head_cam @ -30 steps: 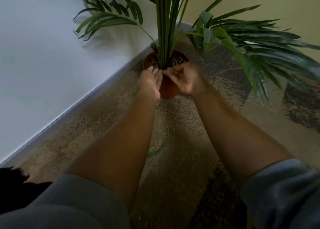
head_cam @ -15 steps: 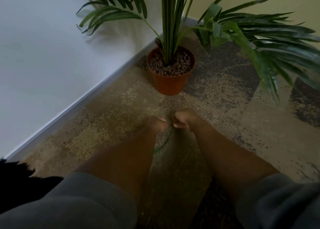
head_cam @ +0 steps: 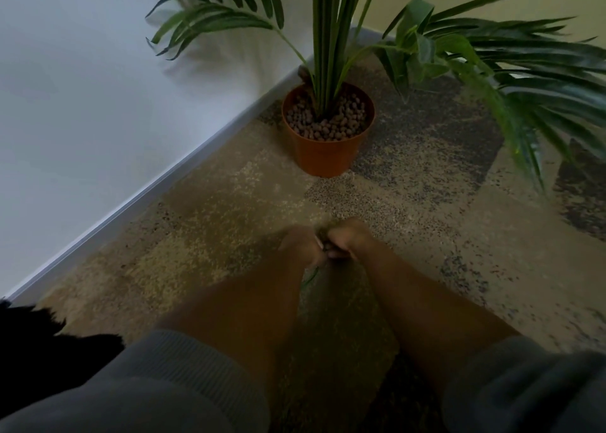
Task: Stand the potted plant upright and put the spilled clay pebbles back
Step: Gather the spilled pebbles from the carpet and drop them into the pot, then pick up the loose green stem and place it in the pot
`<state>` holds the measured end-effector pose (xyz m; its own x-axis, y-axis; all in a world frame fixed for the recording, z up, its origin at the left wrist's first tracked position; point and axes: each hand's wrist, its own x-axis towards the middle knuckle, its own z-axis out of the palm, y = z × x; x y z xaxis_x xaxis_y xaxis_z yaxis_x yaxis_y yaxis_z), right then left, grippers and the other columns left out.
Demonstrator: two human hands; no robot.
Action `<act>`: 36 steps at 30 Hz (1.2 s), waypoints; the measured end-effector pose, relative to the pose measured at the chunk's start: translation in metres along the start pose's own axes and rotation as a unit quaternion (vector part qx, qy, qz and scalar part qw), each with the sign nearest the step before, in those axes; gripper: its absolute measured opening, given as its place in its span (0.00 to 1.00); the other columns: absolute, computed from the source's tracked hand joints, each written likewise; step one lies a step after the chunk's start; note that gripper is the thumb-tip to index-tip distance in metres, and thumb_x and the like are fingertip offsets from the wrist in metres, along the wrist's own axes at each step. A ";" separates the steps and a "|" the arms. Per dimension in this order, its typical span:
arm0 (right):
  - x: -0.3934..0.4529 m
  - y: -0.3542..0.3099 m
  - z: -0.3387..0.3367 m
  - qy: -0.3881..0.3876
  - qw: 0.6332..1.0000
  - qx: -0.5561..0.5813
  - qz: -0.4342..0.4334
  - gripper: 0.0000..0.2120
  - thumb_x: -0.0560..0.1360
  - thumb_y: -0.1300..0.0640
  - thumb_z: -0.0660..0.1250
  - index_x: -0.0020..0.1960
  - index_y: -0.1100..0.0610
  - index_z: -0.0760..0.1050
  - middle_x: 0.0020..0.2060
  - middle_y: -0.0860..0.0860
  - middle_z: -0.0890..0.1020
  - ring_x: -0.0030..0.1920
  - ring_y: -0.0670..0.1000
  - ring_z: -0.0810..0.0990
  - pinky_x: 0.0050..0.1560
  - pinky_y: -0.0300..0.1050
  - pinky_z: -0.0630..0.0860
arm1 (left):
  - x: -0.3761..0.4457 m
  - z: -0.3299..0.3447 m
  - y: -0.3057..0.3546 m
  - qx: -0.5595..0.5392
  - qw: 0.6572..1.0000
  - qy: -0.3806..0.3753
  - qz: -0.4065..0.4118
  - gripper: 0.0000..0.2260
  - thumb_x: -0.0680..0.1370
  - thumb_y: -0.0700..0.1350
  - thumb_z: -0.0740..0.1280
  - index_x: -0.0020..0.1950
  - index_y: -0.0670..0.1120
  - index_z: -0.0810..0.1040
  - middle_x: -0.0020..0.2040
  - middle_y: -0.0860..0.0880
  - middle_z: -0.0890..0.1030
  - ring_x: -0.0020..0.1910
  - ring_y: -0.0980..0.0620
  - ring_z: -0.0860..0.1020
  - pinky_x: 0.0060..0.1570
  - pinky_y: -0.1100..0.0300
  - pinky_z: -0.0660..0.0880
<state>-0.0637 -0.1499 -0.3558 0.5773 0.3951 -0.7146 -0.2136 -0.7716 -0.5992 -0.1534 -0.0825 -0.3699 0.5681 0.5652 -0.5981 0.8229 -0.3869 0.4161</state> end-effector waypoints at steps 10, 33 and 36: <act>0.004 0.000 -0.007 -0.008 0.999 0.046 0.006 0.09 0.76 0.65 0.61 0.38 0.61 0.76 0.34 0.56 0.79 0.29 0.51 0.80 0.30 0.42 0.81 | 0.014 0.004 0.000 -0.216 0.972 -0.021 -0.086 0.14 0.65 0.40 0.72 0.49 0.38 0.83 0.52 0.39 0.83 0.52 0.42 0.82 0.54 0.45 0.80; -0.007 -0.053 -0.065 -0.003 0.992 0.116 -0.044 0.06 0.75 0.69 0.67 0.40 0.63 0.77 0.33 0.58 0.79 0.28 0.49 0.76 0.23 0.35 0.75 | -0.004 -0.030 0.028 -0.407 0.913 -0.007 0.031 0.07 0.75 0.44 0.69 0.47 0.56 0.83 0.46 0.51 0.84 0.39 0.55 0.77 0.37 0.61 0.71; -0.015 -0.059 -0.080 -0.028 0.980 0.186 -0.065 0.03 0.76 0.68 0.67 0.46 0.63 0.78 0.38 0.57 0.80 0.33 0.48 0.79 0.26 0.34 0.78 | -0.003 -0.032 0.027 -0.431 0.897 0.080 0.053 0.04 0.74 0.49 0.71 0.48 0.55 0.85 0.47 0.53 0.84 0.43 0.55 0.79 0.42 0.61 0.74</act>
<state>0.0030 -0.1498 -0.2806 0.5765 0.5138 -0.6354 -0.4189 -0.4818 -0.7697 -0.1328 -0.0717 -0.3351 0.5790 0.6823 -0.4463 0.4167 0.2228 0.8813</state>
